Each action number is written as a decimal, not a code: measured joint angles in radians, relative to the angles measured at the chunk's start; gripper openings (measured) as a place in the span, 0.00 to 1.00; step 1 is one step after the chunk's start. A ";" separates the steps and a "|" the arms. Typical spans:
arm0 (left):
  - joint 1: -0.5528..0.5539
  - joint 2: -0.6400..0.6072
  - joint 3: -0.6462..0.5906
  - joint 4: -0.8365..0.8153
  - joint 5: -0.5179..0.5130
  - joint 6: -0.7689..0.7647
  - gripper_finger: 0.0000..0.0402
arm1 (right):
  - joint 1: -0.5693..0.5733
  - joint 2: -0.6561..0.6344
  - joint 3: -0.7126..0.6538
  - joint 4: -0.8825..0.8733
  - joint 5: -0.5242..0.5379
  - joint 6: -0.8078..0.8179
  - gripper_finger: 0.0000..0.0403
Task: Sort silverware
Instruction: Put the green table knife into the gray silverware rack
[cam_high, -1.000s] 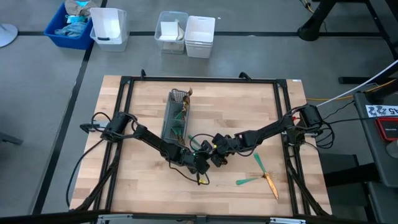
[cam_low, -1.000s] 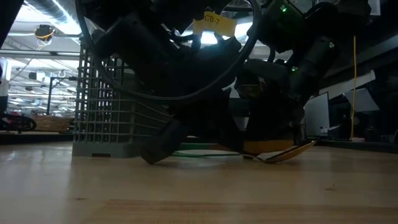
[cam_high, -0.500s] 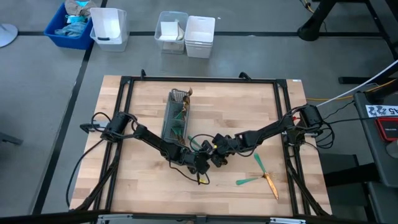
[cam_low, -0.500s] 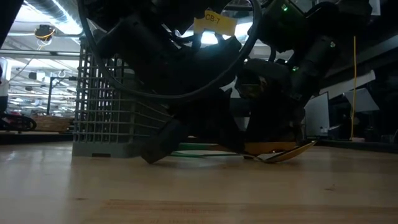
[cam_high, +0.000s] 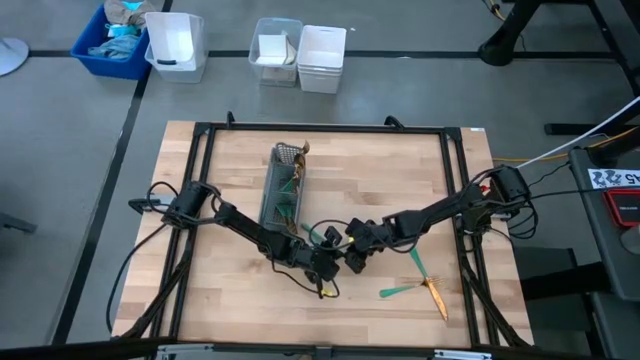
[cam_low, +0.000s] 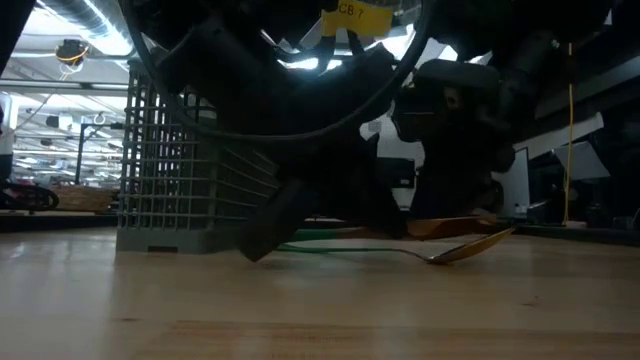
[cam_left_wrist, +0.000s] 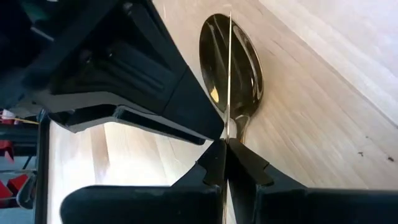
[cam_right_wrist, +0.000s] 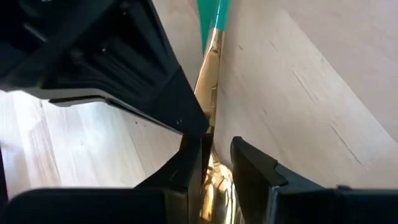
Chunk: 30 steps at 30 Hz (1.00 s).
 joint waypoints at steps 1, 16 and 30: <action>0.000 -0.001 0.000 0.004 0.001 0.000 0.00 | 0.000 0.000 0.000 -0.001 0.004 0.000 0.22; -0.003 -0.080 0.001 0.053 0.007 -0.094 0.00 | -0.003 -0.121 0.002 -0.154 0.148 -0.033 0.22; -0.024 -0.305 0.001 0.043 0.006 -0.134 0.00 | -0.005 -0.392 0.002 -0.421 0.414 -0.080 0.22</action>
